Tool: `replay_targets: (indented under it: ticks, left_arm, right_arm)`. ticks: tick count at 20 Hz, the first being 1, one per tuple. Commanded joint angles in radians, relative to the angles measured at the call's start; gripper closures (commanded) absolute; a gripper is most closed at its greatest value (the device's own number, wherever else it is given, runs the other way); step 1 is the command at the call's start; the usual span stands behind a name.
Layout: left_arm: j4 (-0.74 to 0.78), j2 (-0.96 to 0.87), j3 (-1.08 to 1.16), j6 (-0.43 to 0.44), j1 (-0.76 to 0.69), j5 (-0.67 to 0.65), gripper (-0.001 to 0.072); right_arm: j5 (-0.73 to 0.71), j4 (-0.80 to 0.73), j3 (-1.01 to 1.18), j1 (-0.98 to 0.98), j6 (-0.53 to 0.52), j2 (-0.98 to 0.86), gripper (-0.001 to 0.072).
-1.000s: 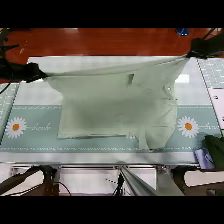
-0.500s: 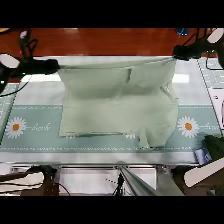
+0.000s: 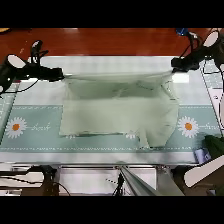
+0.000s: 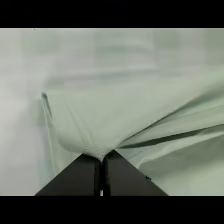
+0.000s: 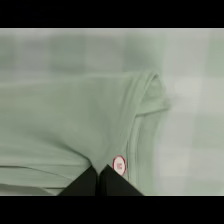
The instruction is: Fold the shirts.
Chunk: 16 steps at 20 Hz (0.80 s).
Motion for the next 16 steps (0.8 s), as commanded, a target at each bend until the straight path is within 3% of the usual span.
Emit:
replay_targets:
  ticks: [1, 5, 7, 8, 9, 10, 12, 14, 16]
  left_arm:
    - [0.038, -0.018, 0.018, -0.006, 0.008, -0.159, 0.068]
    - [0.037, -0.058, 0.018, -0.012, -0.023, -0.165, 0.0679]
    - [0.04, -0.055, 0.024, -0.011, -0.014, -0.193, 0.0655]
    - [0.048, -0.052, 0.037, -0.011, -0.001, -0.235, 0.0548]
    - [0.066, -0.051, 0.056, -0.012, 0.017, -0.291, 0.041]
    - [0.092, -0.047, 0.078, -0.02, 0.042, -0.367, 0.0362]
    - [0.123, -0.023, 0.098, -0.066, 0.104, -0.488, 0.0362]
    - [0.123, 0.029, 0.085, -0.072, 0.175, -0.579, 0.0362]
    - [0.103, 0.124, 0.005, -0.072, 0.255, -0.567, 0.0361]
  right_arm:
    - [0.179, -0.045, -0.002, 0.007, 0.026, -0.013, 0.0684]
    - [0.205, -0.044, -0.002, 0.036, 0.05, -0.048, 0.0658]
    - [0.224, -0.047, -0.002, 0.036, 0.041, -0.041, 0.0433]
    - [0.257, -0.052, -0.002, 0.033, 0.014, -0.032, 0.0391]
    - [0.314, -0.082, -0.002, 0.027, -0.023, -0.018, 0.0388]
    - [0.386, -0.139, -0.002, 0.023, -0.049, 0.0, 0.0387]
    - [0.479, -0.186, -0.002, -0.011, -0.011, 0.06, 0.0387]
    - [0.478, -0.208, -0.006, -0.043, -0.006, 0.15, 0.0388]
    - [0.478, -0.233, -0.009, -0.098, -0.007, 0.23, 0.0388]
